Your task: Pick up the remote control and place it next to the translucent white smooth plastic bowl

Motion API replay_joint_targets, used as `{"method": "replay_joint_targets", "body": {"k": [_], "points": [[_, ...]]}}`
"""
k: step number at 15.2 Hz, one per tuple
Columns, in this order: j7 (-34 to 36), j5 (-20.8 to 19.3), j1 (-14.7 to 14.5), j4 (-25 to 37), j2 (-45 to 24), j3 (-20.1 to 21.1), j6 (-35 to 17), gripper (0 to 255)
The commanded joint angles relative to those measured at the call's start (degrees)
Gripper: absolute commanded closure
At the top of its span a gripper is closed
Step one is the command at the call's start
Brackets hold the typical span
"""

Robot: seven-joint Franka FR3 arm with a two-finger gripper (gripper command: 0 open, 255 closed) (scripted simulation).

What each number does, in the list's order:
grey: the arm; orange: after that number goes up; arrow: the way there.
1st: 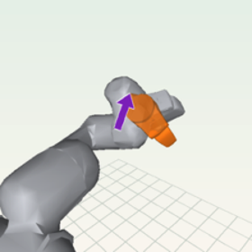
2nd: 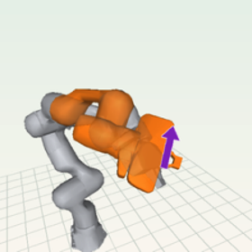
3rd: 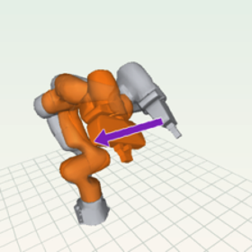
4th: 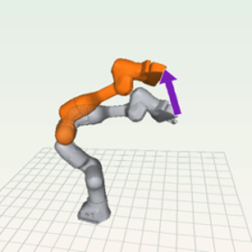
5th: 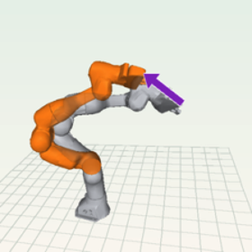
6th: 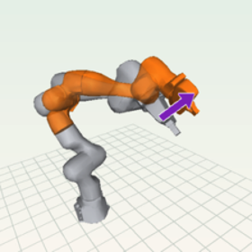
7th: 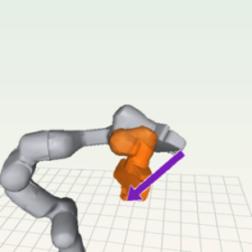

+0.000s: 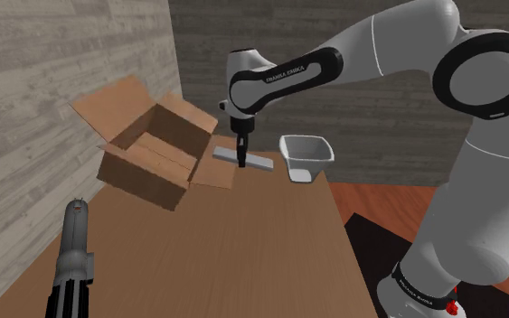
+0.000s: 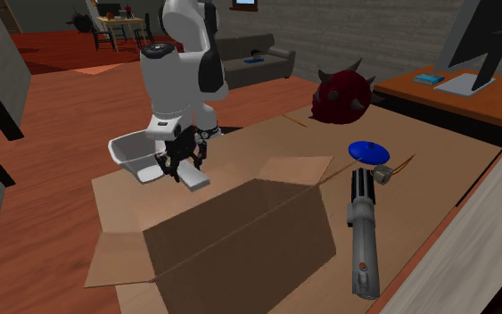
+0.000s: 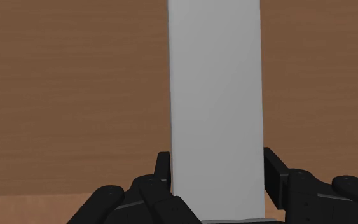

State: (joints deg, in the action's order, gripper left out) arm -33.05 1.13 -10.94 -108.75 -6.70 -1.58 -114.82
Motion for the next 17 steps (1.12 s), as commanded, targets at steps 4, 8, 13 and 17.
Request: {"method": "replay_joint_targets", "body": {"k": [4,8,13,17], "points": [[0.0,0.1,-0.1,-2.3,-1.4,0.1,-3.7,255],[-0.1,0.2,-0.1,-4.0,-2.6,0.1,-6.5,255],[-0.2,0.3,-0.1,-5.8,-4.3,0.1,-10.0,255],[-0.3,0.4,-0.1,-7.0,-5.9,0.1,-12.8,255]]}}
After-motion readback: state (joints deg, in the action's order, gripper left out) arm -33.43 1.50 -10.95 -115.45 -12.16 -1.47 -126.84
